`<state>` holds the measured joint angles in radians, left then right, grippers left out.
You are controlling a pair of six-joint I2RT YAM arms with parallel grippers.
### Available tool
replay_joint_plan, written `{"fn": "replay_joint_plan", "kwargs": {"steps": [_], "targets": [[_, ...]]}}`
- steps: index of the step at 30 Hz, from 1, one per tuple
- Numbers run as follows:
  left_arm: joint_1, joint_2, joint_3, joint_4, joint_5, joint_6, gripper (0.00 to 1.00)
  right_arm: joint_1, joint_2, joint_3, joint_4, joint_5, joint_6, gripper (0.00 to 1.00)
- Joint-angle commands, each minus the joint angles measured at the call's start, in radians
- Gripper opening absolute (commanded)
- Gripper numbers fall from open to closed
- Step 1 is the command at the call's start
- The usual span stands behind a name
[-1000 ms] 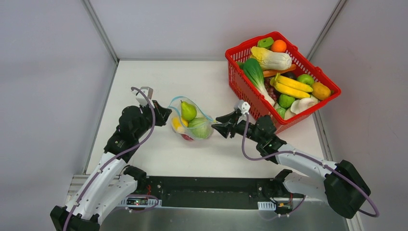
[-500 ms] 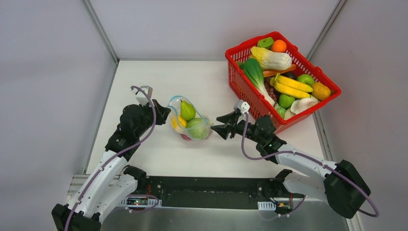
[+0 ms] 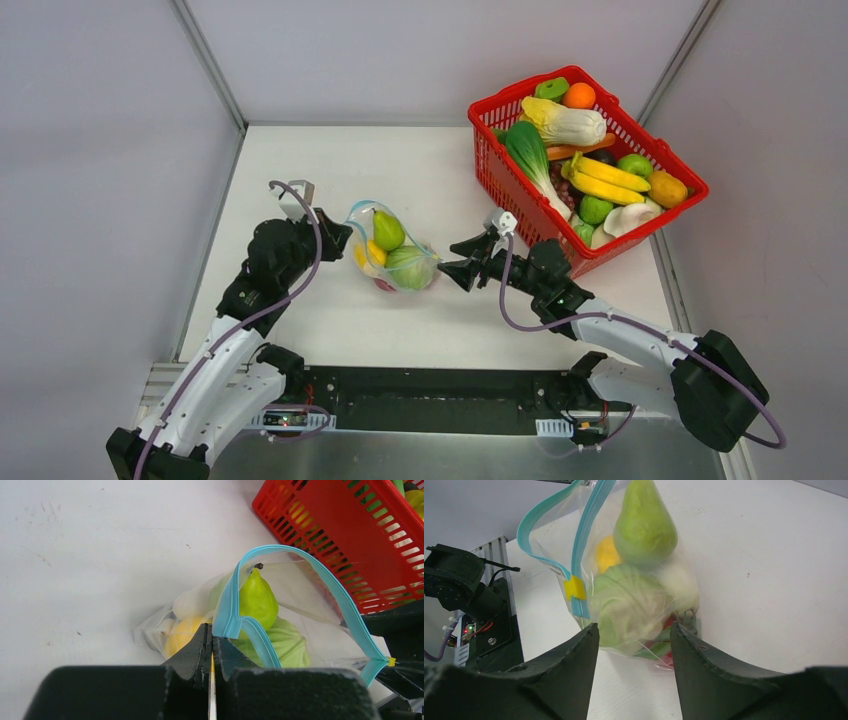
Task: Place the food in the zip-top bag and seal the zipper
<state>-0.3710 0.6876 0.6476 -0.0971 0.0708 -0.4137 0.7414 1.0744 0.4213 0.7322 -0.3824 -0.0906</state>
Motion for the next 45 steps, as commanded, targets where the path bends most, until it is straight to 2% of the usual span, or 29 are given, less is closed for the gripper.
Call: {"fn": "replay_joint_plan", "kwargs": {"steps": [1,9,15,19,27,30,34,39,43,45], "targets": [[0.013,-0.031,0.005,0.008,-0.045,-0.021,0.0,-0.002,-0.013,0.04,0.015,-0.011,-0.008,0.57],[0.014,-0.03,0.015,-0.011,-0.055,-0.016,0.0,-0.003,-0.013,0.038,0.012,-0.017,-0.005,0.58],[0.014,-0.025,0.006,-0.002,-0.057,-0.04,0.0,-0.009,-0.009,0.035,0.009,-0.039,-0.005,0.49],[0.015,-0.026,0.001,0.004,-0.062,-0.046,0.0,-0.013,-0.002,0.04,0.009,-0.038,-0.005,0.46],[0.014,-0.007,0.007,0.013,-0.049,-0.051,0.0,-0.022,0.001,0.053,0.009,-0.038,-0.001,0.57],[0.014,-0.01,0.004,0.006,-0.055,-0.051,0.0,-0.047,0.001,0.058,0.002,-0.089,0.025,0.61],[0.015,-0.012,-0.002,0.006,-0.057,-0.056,0.0,-0.106,0.021,0.065,0.025,-0.17,0.123,0.61],[0.014,-0.004,0.008,0.001,-0.057,-0.056,0.0,-0.105,0.053,0.062,0.116,-0.27,0.147,0.61],[0.014,0.002,0.013,-0.001,-0.062,-0.057,0.0,-0.027,0.093,0.096,0.085,-0.284,0.042,0.6],[0.014,0.002,0.019,-0.008,-0.063,-0.055,0.0,-0.007,0.109,0.102,0.107,-0.274,0.042,0.61]]}}
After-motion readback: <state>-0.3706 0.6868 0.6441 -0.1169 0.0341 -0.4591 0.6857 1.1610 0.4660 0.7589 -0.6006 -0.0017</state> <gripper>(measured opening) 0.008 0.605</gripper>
